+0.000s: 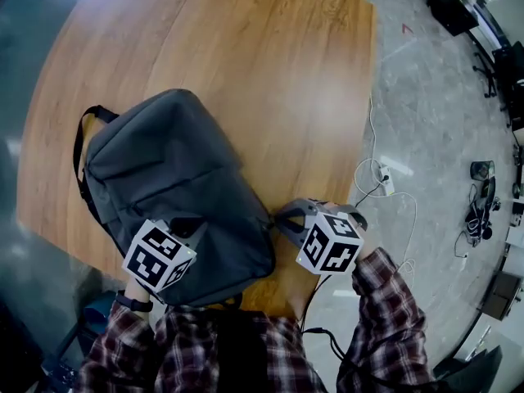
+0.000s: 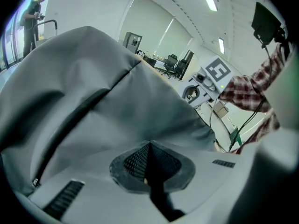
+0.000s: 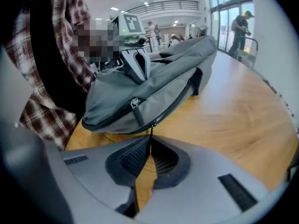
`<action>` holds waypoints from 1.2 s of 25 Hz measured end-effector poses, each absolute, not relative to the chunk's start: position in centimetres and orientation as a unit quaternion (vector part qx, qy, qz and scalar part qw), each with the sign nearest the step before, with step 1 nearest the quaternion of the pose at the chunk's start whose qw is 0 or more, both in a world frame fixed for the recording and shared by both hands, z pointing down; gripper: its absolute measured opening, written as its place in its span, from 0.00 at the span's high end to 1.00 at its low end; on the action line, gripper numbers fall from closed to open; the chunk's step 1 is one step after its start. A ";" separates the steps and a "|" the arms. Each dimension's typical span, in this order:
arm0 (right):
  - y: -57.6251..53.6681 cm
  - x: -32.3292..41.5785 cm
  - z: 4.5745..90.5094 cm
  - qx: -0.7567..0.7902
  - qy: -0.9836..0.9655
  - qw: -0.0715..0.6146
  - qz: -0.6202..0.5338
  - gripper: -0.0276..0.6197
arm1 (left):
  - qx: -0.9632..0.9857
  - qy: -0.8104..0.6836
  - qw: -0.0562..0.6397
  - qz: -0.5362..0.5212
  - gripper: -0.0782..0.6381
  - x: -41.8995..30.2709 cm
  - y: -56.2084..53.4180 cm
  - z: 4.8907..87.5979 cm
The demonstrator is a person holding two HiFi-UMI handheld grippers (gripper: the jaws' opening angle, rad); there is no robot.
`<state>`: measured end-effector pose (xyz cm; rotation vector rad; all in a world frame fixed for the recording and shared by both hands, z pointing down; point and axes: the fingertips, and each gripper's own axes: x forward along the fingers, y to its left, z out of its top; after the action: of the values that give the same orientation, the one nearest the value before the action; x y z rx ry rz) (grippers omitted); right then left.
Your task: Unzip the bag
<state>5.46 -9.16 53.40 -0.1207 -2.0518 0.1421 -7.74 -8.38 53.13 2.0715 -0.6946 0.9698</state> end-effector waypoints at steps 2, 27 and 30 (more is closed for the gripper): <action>-7.5 5.9 53.5 -0.021 -0.854 0.512 0.087 0.93 | 0.805 -0.274 0.365 0.378 0.88 -7.8 -8.4 53.1; -10.8 10.2 53.3 0.290 -0.819 0.477 0.135 0.93 | 0.895 -0.087 0.219 0.378 0.88 7.0 -10.6 51.0; -10.2 10.5 53.5 0.288 -0.814 0.482 0.147 0.93 | 0.886 -0.078 0.259 0.377 0.88 6.9 -11.3 52.0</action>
<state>10.48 -10.25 53.47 0.7027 -1.9849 0.3593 6.86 -11.32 51.98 2.4006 -0.2103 1.0210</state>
